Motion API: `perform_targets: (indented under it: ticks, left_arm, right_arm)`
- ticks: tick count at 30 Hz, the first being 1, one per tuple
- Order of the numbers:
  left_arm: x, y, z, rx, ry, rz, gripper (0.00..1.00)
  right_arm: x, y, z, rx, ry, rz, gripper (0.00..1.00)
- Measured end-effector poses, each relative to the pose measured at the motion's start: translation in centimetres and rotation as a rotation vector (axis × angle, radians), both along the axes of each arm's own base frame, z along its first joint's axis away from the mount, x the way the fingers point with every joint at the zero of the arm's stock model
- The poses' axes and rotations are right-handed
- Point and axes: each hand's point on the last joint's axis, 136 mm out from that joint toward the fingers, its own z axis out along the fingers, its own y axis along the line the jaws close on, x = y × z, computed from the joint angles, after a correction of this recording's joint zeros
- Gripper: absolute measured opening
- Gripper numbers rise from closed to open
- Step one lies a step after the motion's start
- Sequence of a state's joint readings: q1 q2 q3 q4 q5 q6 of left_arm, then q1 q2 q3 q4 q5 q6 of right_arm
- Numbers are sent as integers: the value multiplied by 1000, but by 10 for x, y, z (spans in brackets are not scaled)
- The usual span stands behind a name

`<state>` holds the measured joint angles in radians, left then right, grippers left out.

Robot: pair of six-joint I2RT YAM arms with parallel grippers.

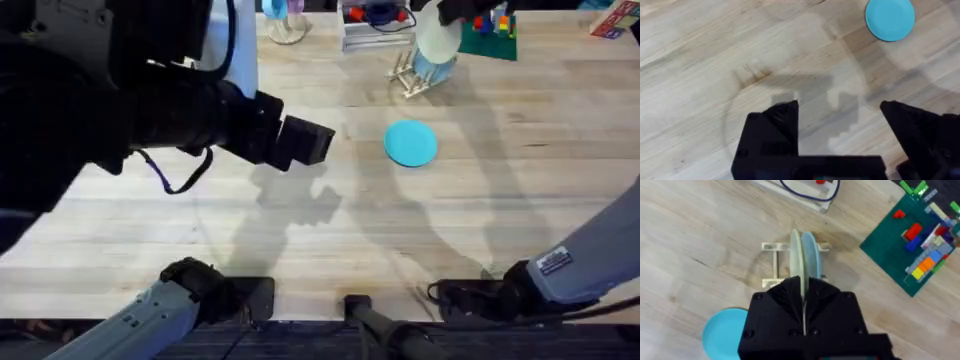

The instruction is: Pick up the plates from the table one by one and place each into a slot on the dish rack.

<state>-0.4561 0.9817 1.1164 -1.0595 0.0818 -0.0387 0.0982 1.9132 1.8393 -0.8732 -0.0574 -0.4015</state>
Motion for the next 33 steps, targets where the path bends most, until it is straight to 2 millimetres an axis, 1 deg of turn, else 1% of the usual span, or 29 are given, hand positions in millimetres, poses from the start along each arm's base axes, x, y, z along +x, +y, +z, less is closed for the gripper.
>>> perform_targets:
  ticks: [8,16,23,30,33]
  left_arm:
    - [0,0,0,0,0,0,995]
    - [0,0,0,0,0,0,996]
    - [0,0,0,0,0,0,996]
    - [0,0,0,0,0,0,995]
    - [0,0,0,0,0,0,995]
  right_arm:
    - [4,3,-18,-3,33,5,29]
    - [6,3,-28,-5,51,5,29]
    - [6,4,-48,-9,100,7,29]
    - [6,6,-49,-8,100,11,30]
    - [6,6,-49,-8,100,12,69]
